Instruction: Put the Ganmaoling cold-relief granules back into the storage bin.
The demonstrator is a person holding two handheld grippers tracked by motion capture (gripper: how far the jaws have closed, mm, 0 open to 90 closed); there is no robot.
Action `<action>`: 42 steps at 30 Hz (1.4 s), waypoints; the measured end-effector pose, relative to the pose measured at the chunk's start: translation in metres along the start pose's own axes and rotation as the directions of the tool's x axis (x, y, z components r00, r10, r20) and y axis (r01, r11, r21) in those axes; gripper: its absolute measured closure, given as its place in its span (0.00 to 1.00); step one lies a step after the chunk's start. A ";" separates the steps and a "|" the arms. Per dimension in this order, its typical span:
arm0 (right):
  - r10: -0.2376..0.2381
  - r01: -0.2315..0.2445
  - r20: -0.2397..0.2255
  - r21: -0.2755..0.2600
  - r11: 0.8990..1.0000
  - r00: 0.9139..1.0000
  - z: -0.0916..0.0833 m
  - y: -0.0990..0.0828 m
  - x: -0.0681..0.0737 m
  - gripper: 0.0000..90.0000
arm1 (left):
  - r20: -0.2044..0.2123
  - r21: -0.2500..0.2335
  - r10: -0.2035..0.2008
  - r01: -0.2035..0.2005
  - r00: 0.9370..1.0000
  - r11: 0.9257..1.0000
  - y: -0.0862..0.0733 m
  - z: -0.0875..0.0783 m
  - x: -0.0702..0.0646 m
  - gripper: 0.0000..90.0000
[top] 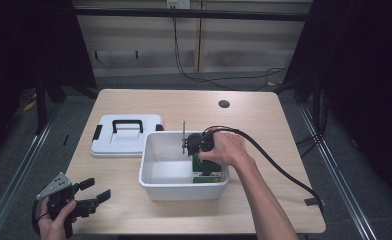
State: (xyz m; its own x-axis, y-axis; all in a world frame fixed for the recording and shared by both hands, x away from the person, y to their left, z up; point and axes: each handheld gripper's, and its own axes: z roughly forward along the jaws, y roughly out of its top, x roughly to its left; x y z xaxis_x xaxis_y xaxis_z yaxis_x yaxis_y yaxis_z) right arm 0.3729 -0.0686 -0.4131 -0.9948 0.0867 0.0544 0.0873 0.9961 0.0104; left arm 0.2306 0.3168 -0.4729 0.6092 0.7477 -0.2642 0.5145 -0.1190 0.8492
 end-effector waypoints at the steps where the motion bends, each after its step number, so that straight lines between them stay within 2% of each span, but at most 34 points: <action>1: 0.000 0.000 0.000 0.002 1.000 1.000 0.000 0.000 0.000 0.16 | 0.000 0.000 0.000 0.000 1.000 1.000 0.000 0.000 0.000 0.18; 9: 0.004 -0.004 0.001 -0.001 1.000 1.000 0.004 0.000 0.002 0.15 | 0.002 0.001 0.004 -0.004 1.000 1.000 0.000 0.000 0.000 0.18; 14: 0.031 -0.031 -0.031 -0.003 1.000 0.999 0.005 0.000 -0.002 0.14 | 0.003 0.001 -0.002 0.002 1.000 1.000 0.000 0.001 0.000 0.18; 15: 0.026 -0.026 -0.019 0.010 1.000 0.999 0.004 0.000 -0.002 0.14 | 0.005 0.002 0.001 -0.001 1.000 1.000 0.000 0.001 0.000 0.18; 16: 0.036 -0.036 -0.033 -0.002 0.999 0.999 0.005 -0.001 -0.002 0.14 | 0.003 0.002 0.005 -0.005 1.000 1.000 0.000 0.000 0.000 0.18; 17: 0.034 -0.033 -0.027 0.010 0.999 0.999 0.003 -0.001 -0.002 0.14 | 0.003 0.002 0.005 -0.005 1.000 1.000 0.000 0.000 0.000 0.18; 22: 0.038 -0.038 -0.020 -0.007 0.999 0.999 0.002 -0.003 -0.001 0.14 | 0.006 0.001 -0.002 0.002 1.000 1.000 0.000 0.001 0.000 0.18; 24: 0.033 -0.033 -0.025 0.005 0.999 0.999 0.000 -0.003 -0.001 0.14 | 0.007 0.003 -0.001 0.001 1.000 1.000 0.000 0.001 0.000 0.18; 26: 0.040 -0.040 -0.024 -0.012 0.999 0.999 -0.001 -0.004 -0.002 0.14 | 0.007 0.001 -0.002 0.002 1.000 1.000 0.000 0.001 0.000 0.18; 33: 0.042 -0.043 -0.029 -0.008 0.999 0.999 -0.006 -0.007 -0.002 0.14 | 0.009 0.001 0.002 -0.002 1.000 1.000 0.000 0.001 0.000 0.18; 36: 0.046 -0.047 -0.029 -0.024 0.999 0.999 -0.012 -0.010 -0.002 0.15 | 0.012 0.001 0.011 -0.011 1.000 1.000 0.000 0.001 -0.001 0.18; 40: 0.070 -0.070 -0.005 -0.045 0.997 0.998 -0.022 -0.015 -0.002 0.15 | 0.012 0.001 0.012 -0.012 1.000 1.000 0.000 0.001 -0.001 0.18; 42: 0.084 -0.084 -0.009 -0.081 0.993 0.996 -0.026 -0.018 -0.001 0.15 | 0.012 0.003 0.009 -0.009 1.000 1.000 0.000 0.001 -0.001 0.18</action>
State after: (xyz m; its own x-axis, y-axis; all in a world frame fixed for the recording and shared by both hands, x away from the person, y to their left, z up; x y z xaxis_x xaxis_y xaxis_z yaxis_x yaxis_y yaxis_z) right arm 0.3734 -0.0871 -0.3876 -0.9834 0.1697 0.0639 0.1748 0.9808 0.0862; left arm 0.2306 0.3157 -0.4729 0.6209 0.7387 -0.2625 0.5107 -0.1271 0.8503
